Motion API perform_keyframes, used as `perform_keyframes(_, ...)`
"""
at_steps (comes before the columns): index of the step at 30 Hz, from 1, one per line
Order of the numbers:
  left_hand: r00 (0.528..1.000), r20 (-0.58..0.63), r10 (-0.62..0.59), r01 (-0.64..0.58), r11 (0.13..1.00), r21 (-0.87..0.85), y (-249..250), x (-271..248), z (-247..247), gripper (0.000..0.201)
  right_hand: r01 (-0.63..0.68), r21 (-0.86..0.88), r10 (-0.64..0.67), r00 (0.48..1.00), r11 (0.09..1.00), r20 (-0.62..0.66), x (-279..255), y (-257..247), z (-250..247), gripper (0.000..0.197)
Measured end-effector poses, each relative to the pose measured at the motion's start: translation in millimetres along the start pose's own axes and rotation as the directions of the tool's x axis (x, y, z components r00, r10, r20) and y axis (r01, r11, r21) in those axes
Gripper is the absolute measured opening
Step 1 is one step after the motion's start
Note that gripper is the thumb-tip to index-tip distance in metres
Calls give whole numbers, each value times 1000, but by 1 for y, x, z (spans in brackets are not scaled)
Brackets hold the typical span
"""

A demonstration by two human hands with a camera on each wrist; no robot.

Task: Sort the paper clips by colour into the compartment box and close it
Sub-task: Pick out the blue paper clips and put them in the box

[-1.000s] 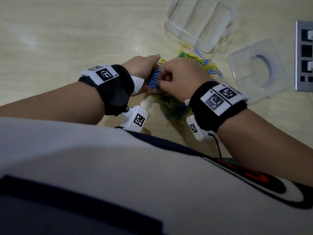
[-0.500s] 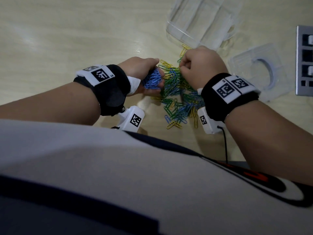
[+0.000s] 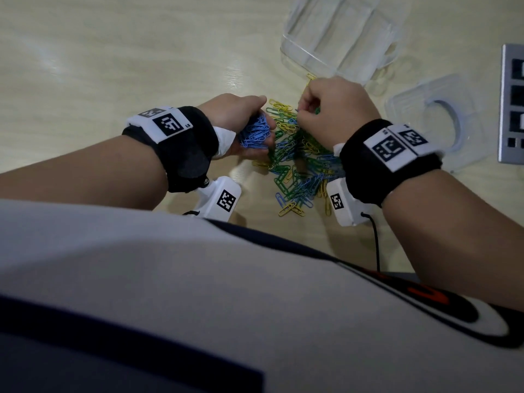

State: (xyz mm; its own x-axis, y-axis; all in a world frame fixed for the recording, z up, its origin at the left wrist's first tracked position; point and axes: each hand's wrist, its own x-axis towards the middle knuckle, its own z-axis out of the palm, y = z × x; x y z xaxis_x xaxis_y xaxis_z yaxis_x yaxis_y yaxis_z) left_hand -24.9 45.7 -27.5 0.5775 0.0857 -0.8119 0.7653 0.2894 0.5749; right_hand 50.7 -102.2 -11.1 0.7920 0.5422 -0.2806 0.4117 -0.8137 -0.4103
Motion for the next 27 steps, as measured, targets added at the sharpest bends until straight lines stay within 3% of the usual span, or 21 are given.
perform_keyframes(3, 1000, -11, -6, 6, 1000, 18, 1, -2, 6, 47, 27, 122, -18, 997, 992, -74, -6, -6, -6, 4)
perform_keyframes(7, 996, -85, 40, -43, 999, -29, 3, -5, 12, 38, 108, 213, -121, 991, 971, 48, -13, -20, -2, 7)
perform_keyframes(10, 996, -57, 69, -68, 998, 14, 3, -6, 11, 30, 107, 260, -94, 994, 960, -61, -10, -23, 4, 12)
perform_keyframes(12, 1000, 0, 9, -9, 1000, -9, 2, -7, 11, 41, 44, 194, -19, 992, 980, -127, -4, -19, 7, 16)
perform_keyframes(14, 1000, 19, -12, 12, 1000, 5, 1, -7, 10, 48, -32, -30, 30, 997, 999, -64, 2, -13, 11, 19)
perform_keyframes(17, 1000, 26, -13, 13, 1000, 0, 1, -6, 7, 49, -23, -249, 37, 998, 968, 53, 6, -10, 19, 25)
perform_keyframes(27, 1000, 8, 6, -5, 1000, -28, 2, -6, 1, 51, -31, -219, 50, 995, 975, 85, 5, -2, 22, 21)
